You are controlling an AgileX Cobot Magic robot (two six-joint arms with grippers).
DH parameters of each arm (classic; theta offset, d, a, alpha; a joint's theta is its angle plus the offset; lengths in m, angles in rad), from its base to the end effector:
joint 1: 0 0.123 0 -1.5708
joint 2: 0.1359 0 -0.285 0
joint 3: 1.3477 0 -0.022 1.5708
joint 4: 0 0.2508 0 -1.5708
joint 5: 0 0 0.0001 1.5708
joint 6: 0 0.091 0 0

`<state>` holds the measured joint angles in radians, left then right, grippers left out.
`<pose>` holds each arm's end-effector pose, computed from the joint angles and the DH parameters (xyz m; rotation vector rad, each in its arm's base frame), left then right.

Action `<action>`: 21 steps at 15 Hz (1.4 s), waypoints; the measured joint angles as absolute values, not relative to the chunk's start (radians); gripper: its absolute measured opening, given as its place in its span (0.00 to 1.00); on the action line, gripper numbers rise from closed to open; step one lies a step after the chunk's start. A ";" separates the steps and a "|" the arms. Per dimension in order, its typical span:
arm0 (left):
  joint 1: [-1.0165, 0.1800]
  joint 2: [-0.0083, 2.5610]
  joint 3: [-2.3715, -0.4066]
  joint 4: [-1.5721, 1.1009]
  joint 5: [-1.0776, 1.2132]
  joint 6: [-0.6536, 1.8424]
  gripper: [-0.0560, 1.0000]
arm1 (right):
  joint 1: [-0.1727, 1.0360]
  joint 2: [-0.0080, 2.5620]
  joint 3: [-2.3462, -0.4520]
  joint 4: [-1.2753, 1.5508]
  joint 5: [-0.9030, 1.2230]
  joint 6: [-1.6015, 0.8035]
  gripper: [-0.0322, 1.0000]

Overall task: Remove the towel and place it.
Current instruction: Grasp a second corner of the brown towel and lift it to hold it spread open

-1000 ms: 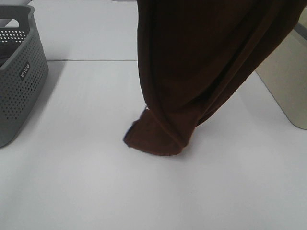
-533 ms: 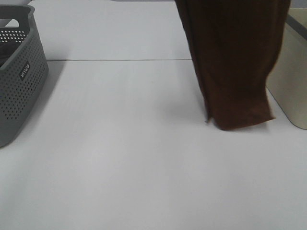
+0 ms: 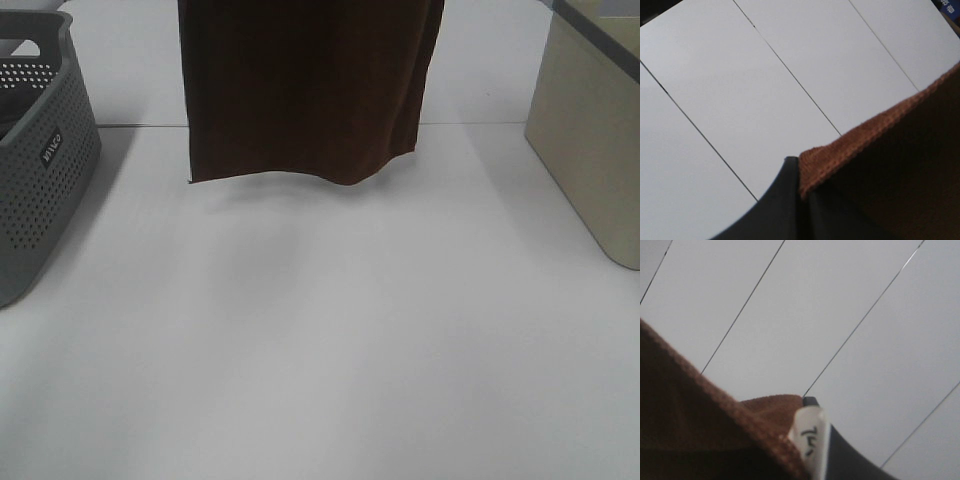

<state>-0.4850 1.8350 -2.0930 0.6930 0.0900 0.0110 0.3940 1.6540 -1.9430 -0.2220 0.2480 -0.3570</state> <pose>0.3802 -0.1944 0.5157 0.6849 1.1033 0.2229 0.3502 0.1402 0.5258 -0.6291 1.2948 -0.1854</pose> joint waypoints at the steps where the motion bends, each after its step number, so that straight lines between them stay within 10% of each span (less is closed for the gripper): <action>1: -0.427 1.867 -2.093 0.693 -0.014 0.011 0.05 | 0.394 1.703 -1.945 -0.222 0.131 -0.357 0.04; 8: -0.276 2.028 -2.116 0.601 -0.454 0.011 0.05 | 0.394 1.829 -1.960 -0.223 -0.112 -0.388 0.04; 15: -0.242 2.388 -2.679 0.545 -0.416 0.011 0.05 | 0.364 2.028 -2.179 -0.186 -0.143 -0.413 0.04; 21: -0.216 2.472 -2.734 0.511 -0.405 0.011 0.05 | 0.354 2.067 -2.187 -0.170 -0.189 -0.414 0.04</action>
